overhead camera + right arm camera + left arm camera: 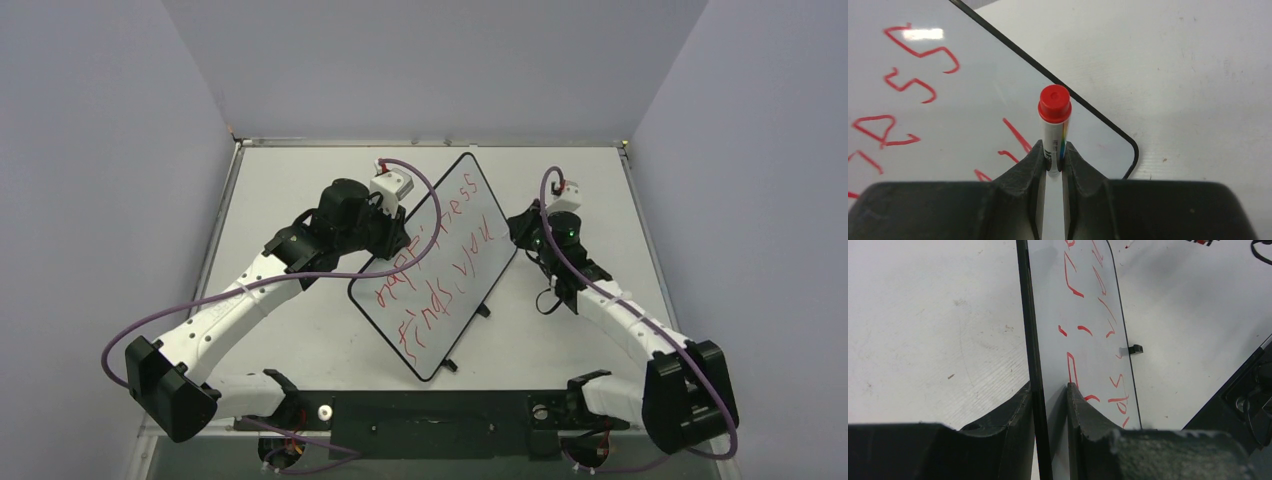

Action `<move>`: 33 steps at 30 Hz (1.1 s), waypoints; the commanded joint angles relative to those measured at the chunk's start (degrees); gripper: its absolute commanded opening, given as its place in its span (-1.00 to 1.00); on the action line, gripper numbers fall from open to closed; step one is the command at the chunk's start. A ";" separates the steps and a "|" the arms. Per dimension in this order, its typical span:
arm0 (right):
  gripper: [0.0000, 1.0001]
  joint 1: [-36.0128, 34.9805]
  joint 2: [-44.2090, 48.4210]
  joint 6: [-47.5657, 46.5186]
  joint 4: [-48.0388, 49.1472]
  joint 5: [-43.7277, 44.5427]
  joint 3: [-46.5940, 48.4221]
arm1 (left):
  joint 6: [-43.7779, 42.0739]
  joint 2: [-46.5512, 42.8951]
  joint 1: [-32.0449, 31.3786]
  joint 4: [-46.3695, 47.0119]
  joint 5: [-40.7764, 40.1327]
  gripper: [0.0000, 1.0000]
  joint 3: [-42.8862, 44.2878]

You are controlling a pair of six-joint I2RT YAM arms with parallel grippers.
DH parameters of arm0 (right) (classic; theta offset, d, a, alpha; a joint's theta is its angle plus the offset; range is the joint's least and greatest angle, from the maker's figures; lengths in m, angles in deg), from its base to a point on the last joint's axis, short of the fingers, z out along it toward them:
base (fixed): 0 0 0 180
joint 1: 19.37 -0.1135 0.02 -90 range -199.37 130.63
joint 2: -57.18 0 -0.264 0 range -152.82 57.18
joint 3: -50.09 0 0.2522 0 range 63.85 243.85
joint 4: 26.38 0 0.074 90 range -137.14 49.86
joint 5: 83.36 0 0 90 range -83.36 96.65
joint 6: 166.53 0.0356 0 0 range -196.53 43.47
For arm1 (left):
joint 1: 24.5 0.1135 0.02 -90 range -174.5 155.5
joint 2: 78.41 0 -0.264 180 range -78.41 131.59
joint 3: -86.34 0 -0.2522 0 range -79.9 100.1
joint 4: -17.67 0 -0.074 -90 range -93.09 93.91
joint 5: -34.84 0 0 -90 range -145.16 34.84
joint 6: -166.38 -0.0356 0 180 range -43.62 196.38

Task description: Write a sentence on the whiteboard

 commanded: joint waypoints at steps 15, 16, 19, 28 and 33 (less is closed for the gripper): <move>-1.00 -7.41 25.85 0.85 -11.76 5.53 -2.27 | -6.06 -0.37 0.32 1.18 -5.00 -1.00 -0.41; -1.00 -7.73 26.56 1.10 -12.03 5.73 -3.02 | -6.11 -0.39 0.32 1.11 -5.15 -1.00 -0.42; -1.00 -9.16 29.53 2.17 -13.23 6.02 -4.22 | -6.13 -0.48 0.35 0.81 -5.89 -1.00 -0.41; -1.00 -10.25 33.58 3.16 -15.92 6.79 -6.23 | -5.62 0.41 0.47 -0.91 -7.52 -0.77 0.77; -1.00 -10.34 33.99 3.49 -16.04 6.52 -6.30 | -5.29 1.01 0.42 -1.26 -8.63 -0.65 0.67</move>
